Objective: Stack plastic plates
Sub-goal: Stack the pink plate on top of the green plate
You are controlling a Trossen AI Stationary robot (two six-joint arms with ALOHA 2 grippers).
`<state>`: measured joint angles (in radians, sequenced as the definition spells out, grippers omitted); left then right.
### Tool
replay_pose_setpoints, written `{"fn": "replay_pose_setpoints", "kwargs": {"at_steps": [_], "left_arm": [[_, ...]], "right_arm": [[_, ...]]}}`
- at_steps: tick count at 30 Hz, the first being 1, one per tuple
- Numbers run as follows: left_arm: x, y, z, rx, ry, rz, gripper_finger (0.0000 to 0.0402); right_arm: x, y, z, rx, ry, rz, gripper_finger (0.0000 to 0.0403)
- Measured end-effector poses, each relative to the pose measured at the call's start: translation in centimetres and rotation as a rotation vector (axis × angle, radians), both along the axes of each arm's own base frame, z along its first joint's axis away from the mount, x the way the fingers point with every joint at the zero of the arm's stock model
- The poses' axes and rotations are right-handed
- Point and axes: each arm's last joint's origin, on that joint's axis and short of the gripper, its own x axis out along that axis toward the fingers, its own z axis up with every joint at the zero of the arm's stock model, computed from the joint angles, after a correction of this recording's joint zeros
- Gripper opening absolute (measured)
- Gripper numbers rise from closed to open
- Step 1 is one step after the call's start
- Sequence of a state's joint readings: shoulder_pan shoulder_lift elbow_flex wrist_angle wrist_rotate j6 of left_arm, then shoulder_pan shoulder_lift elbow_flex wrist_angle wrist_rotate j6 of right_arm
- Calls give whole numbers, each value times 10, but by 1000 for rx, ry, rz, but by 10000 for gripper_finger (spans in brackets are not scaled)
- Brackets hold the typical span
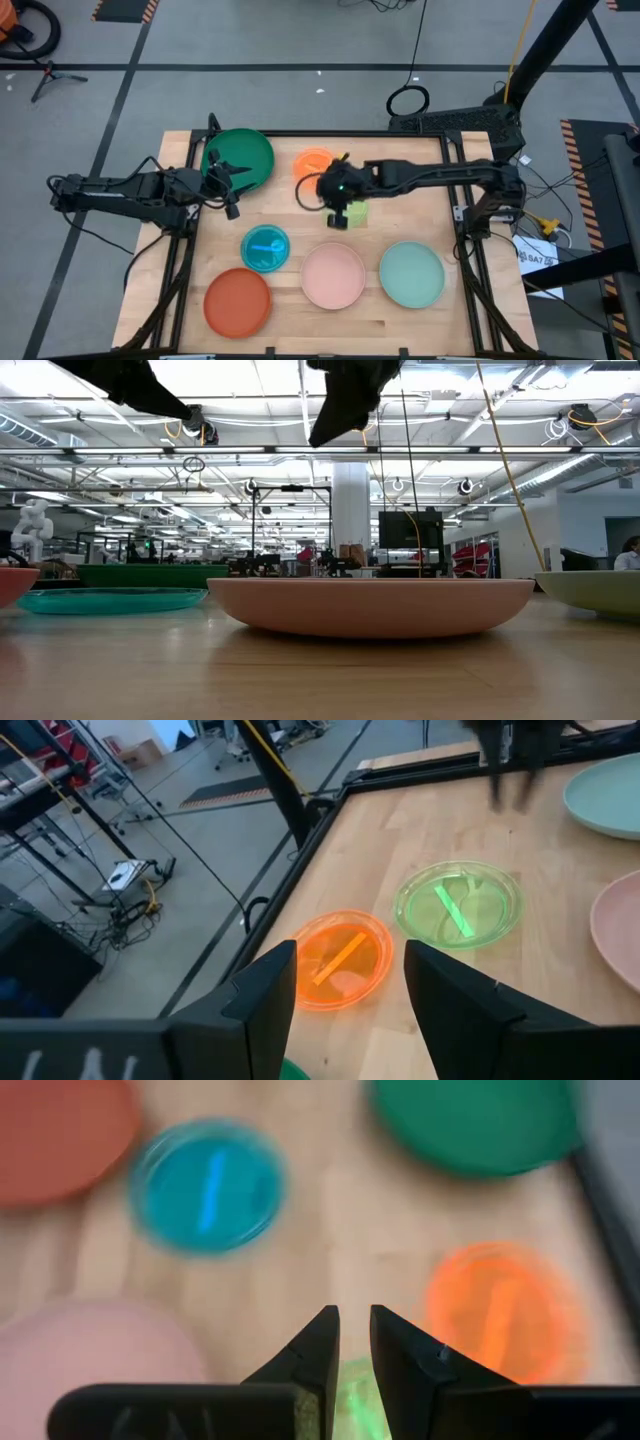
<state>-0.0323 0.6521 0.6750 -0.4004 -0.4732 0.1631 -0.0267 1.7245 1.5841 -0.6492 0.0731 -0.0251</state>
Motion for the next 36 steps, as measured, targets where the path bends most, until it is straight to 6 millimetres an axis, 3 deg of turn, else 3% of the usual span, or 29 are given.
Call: {"fn": "replay_pose_setpoints", "kwargs": {"at_steps": [9,23,36], "left_arm": [[0,0,1,10,-8,-4,193],[1,0,1,29,-2,-11,193],[0,0,1,52,13,-19,193]], "right_arm": [[13,15,-38,35,148,77,54],[33,18,-69,81,165,19,59],[20,36,-75,112,313,136,191]]}}
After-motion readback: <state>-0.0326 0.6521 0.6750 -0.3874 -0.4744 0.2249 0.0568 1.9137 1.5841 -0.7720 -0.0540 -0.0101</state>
